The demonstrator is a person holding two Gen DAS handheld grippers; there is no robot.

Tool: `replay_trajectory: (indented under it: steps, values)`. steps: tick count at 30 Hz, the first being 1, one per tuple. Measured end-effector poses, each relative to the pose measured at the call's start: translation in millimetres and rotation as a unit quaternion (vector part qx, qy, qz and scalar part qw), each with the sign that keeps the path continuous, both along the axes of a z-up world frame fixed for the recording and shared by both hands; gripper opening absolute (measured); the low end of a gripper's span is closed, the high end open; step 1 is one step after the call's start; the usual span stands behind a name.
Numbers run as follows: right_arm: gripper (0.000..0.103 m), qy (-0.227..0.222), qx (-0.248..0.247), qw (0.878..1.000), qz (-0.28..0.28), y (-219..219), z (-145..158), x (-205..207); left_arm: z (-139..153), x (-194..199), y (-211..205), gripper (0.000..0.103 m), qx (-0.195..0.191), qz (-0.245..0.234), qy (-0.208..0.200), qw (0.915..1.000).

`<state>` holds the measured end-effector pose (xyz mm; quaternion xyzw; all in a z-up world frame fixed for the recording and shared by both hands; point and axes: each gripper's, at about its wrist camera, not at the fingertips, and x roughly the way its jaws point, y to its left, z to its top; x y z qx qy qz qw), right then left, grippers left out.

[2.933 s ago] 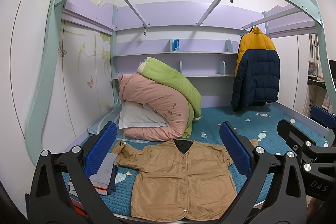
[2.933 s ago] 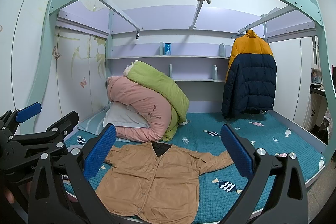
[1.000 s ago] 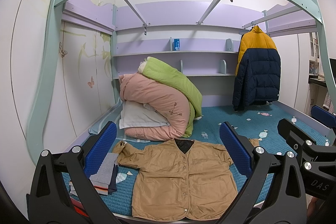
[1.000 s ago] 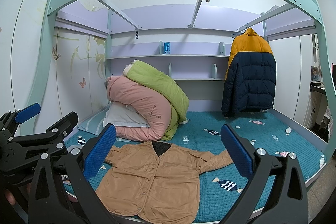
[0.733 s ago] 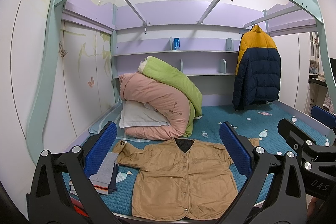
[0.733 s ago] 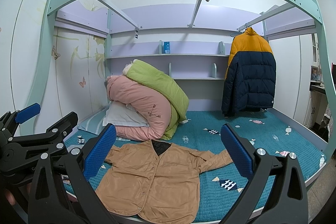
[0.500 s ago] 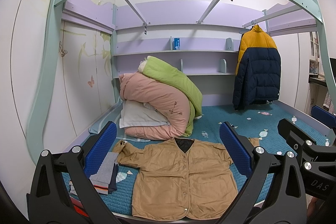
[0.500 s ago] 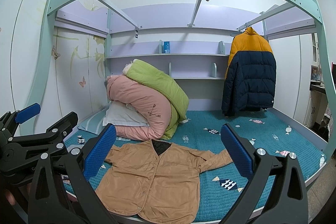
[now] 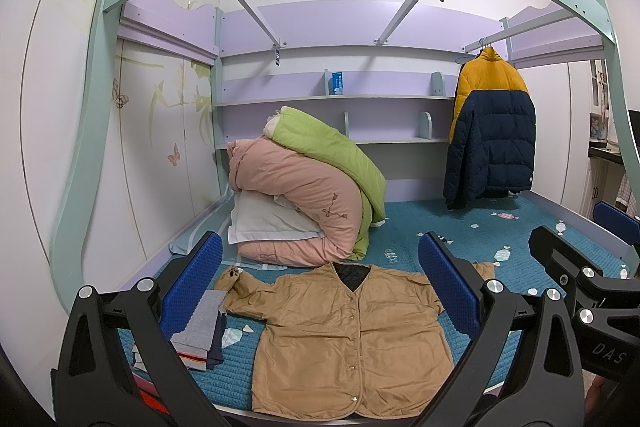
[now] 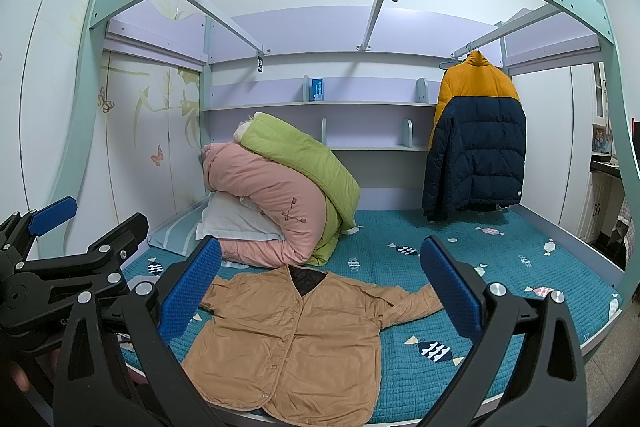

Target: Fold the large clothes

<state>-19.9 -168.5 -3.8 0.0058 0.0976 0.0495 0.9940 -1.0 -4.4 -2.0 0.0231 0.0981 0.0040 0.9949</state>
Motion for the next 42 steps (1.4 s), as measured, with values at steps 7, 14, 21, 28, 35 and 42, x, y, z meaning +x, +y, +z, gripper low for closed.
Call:
replay_trajectory:
  steps: [7, 14, 21, 28, 35, 42]
  values:
    - [0.096, 0.001, 0.001, 1.0, 0.0, -0.1, 0.4, 0.5, -0.2, -0.2, -0.6, 0.098, 0.0, 0.0, 0.001, 1.0]
    - [0.096, 0.001, 0.0, 1.0, 0.0, -0.2, 0.5, 0.6, -0.1, 0.0, -0.3, 0.098, 0.0, 0.0, 0.0, 1.0]
    - [0.096, 0.001, 0.001, 1.0, 0.0, -0.3, 0.4, 0.6, 0.0, 0.1, -0.1, 0.098, 0.0, 0.0, 0.001, 1.0]
    - [0.096, 0.001, 0.001, 1.0, 0.0, -0.5, -0.2, 0.4, -0.3, 0.1, -0.8, 0.098, 0.001, 0.0, 0.001, 1.0]
    - [0.096, 0.006, 0.001, 1.0, -0.001, -0.6, -24.8, 10.0, -3.9, 0.0, -0.5, 0.098, 0.001, -0.001, 0.005, 1.0]
    - [0.096, 0.026, -0.001, 1.0, 0.002, 5.9, -40.6, 34.1, -26.8, 21.2, 17.8, 0.098, 0.007, 0.003, 0.03, 0.9995]
